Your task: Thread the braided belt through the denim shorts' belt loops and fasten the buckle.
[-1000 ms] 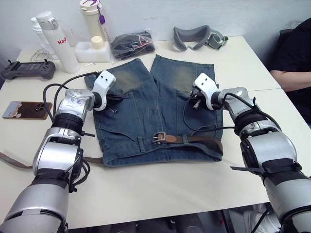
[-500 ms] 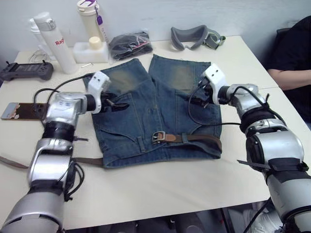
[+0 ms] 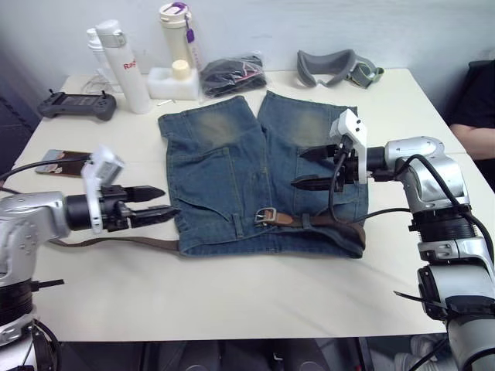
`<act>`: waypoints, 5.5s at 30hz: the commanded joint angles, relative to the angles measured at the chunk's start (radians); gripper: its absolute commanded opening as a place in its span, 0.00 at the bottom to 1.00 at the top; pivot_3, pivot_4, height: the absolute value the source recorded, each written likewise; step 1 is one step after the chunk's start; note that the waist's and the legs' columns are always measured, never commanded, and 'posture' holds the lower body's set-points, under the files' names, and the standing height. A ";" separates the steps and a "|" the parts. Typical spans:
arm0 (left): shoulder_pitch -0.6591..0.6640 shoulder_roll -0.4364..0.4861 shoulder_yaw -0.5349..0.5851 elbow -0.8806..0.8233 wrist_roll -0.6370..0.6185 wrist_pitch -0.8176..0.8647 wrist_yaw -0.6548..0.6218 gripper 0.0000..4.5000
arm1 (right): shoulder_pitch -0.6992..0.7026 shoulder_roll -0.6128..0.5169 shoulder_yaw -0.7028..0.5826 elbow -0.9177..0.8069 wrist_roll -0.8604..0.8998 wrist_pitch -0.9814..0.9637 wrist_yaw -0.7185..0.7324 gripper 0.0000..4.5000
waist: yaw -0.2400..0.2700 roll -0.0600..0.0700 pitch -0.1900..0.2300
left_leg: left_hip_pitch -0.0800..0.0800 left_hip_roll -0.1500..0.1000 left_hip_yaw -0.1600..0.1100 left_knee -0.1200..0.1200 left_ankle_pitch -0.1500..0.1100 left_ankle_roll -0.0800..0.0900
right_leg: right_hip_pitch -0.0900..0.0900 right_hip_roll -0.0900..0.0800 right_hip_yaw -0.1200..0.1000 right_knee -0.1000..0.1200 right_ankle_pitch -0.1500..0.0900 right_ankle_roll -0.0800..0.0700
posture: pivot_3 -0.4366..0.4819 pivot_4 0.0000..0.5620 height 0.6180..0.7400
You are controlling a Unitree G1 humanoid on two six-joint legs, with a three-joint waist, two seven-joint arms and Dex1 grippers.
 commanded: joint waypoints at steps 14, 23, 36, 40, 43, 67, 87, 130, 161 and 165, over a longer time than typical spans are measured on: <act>0.412 -0.063 0.609 -0.033 -0.197 0.281 0.443 0.98 | 0.004 -0.041 0.141 -0.183 0.152 0.042 0.200 1.00 | -0.028 -0.003 0.001 | 0.003 -0.005 -0.005 -0.008 -0.003 0.001 | 0.007 -0.011 -0.010 -0.008 0.000 -0.001 | 0.48 0.27 1.00; 0.305 -0.189 0.622 -0.068 -0.242 0.281 0.840 0.98 | 0.006 -0.042 0.143 -0.178 0.147 0.065 0.147 1.00 | 0.013 -0.006 0.000 | 0.004 -0.012 -0.018 -0.011 0.004 -0.001 | 0.012 -0.017 -0.020 -0.011 -0.001 0.000 | 0.48 0.27 1.00; -0.112 -0.411 0.580 0.047 -0.041 0.281 1.306 0.98 | 0.018 -0.049 0.119 -0.211 0.161 0.116 0.065 1.00 | 0.009 -0.011 0.002 | 0.004 -0.010 -0.011 -0.008 0.002 -0.004 | 0.011 -0.012 -0.017 -0.012 0.001 0.003 | 0.48 0.27 1.00; -0.197 -0.402 0.625 0.045 0.030 0.281 1.343 0.98 | 0.035 -0.064 0.109 -0.219 0.161 0.126 0.039 1.00 | 0.005 -0.016 0.002 | 0.002 -0.006 -0.010 -0.006 0.001 -0.008 | 0.009 -0.009 -0.017 -0.012 0.000 0.003 | 0.48 0.27 1.00; -0.292 -0.401 0.623 0.019 0.043 0.281 1.326 0.98 | 0.042 -0.063 0.109 -0.219 0.165 0.125 0.025 1.00 | 0.006 -0.017 0.002 | 0.002 -0.006 -0.009 -0.003 -0.001 -0.009 | 0.009 -0.008 -0.017 -0.011 0.000 0.003 | 0.48 0.27 1.00; -0.432 -0.622 0.985 -0.164 0.416 0.281 1.275 0.98 | -0.034 0.009 0.144 -0.116 0.138 0.048 0.017 1.00 | 0.001 -0.022 0.001 | 0.001 0.001 0.008 0.001 -0.007 -0.015 | 0.000 0.000 -0.005 -0.007 0.003 0.004 | 0.48 0.27 1.00; -0.397 -0.576 0.849 -0.243 0.588 0.281 1.161 0.01 | 0.009 -0.020 0.123 -0.148 0.141 0.043 -0.016 1.00 | -0.006 -0.022 0.001 | 0.001 0.003 0.014 0.000 -0.010 -0.016 | -0.002 0.002 0.001 -0.007 0.004 0.005 | 0.48 0.27 1.00; -0.717 -0.813 1.205 -0.212 0.686 0.281 0.901 0.00 | 0.001 -0.011 0.127 -0.164 0.141 0.061 -0.050 1.00 | 0.021 -0.023 0.003 | 0.002 0.002 0.016 0.001 -0.010 -0.016 | -0.001 0.002 0.002 -0.009 0.006 0.007 | 0.48 0.27 1.00; -0.130 -0.151 -0.562 -0.110 0.566 -0.604 0.260 0.00 | 0.059 -0.015 0.083 -0.383 0.044 -0.172 -0.249 1.00 | -0.001 -0.018 0.004 | 0.000 0.009 0.018 -0.007 -0.008 -0.003 | -0.005 0.005 0.010 -0.014 0.004 -0.002 | 0.48 0.27 1.00; -0.152 -0.165 -0.575 -0.095 0.551 -0.589 0.247 0.00 | 0.099 0.007 0.096 -0.470 0.073 -0.082 -0.284 1.00 | -0.001 -0.018 0.004 | 0.000 0.009 0.017 -0.005 -0.009 -0.002 | -0.005 0.005 0.010 -0.013 0.004 -0.002 | 0.48 0.27 1.00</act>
